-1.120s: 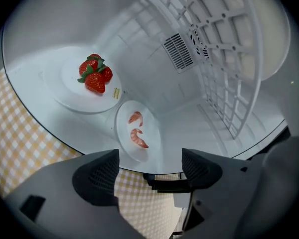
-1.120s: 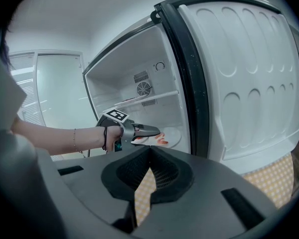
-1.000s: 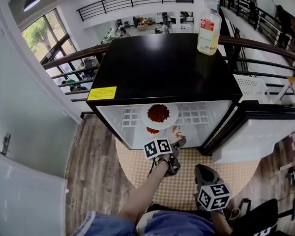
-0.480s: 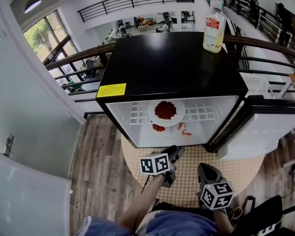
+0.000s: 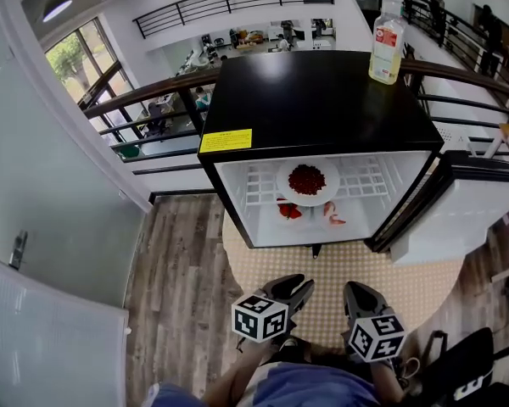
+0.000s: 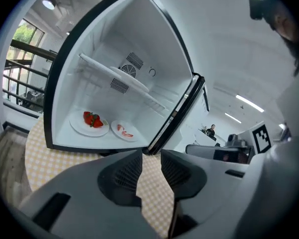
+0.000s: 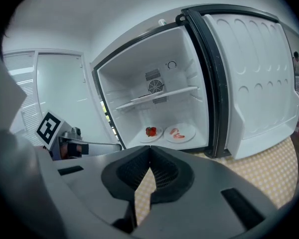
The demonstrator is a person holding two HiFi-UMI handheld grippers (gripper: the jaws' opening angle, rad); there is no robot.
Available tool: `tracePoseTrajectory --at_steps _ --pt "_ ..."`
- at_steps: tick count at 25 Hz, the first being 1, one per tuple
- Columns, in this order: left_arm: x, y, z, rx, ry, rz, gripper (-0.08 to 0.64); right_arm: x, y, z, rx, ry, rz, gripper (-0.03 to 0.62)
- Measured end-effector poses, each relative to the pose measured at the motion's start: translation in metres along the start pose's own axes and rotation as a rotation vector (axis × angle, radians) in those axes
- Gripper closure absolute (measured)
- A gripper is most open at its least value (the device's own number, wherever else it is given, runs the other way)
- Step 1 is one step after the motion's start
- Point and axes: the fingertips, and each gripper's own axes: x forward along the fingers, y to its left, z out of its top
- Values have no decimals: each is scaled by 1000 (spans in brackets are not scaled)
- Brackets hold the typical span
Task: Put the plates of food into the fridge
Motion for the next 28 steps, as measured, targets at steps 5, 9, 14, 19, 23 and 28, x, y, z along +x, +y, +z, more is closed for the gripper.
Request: tracePoseTrajectory --at_steps 5,9,14,19,23,28 --pt "-41 -2 -13 59 -21 -7 467 -5 31 -16 -3 3 1 577" --pt "-69 -2 -22 127 -8 -26 474 -7 54 -33 15 6 -15 577" --pt "-86 -1 -43 197 31 -82 477 -12 76 -60 24 36 -39 577" --pt "-98 3 -57 185 55 -123 486 -21 90 -77 28 58 -67 577" --pt "-99 -4 -60 152 44 -163 491 -28 90 -77 23 63 -89 577" --pt "-104 -17 -61 120 26 -197 494 -33 89 -85 20 76 -87 577"
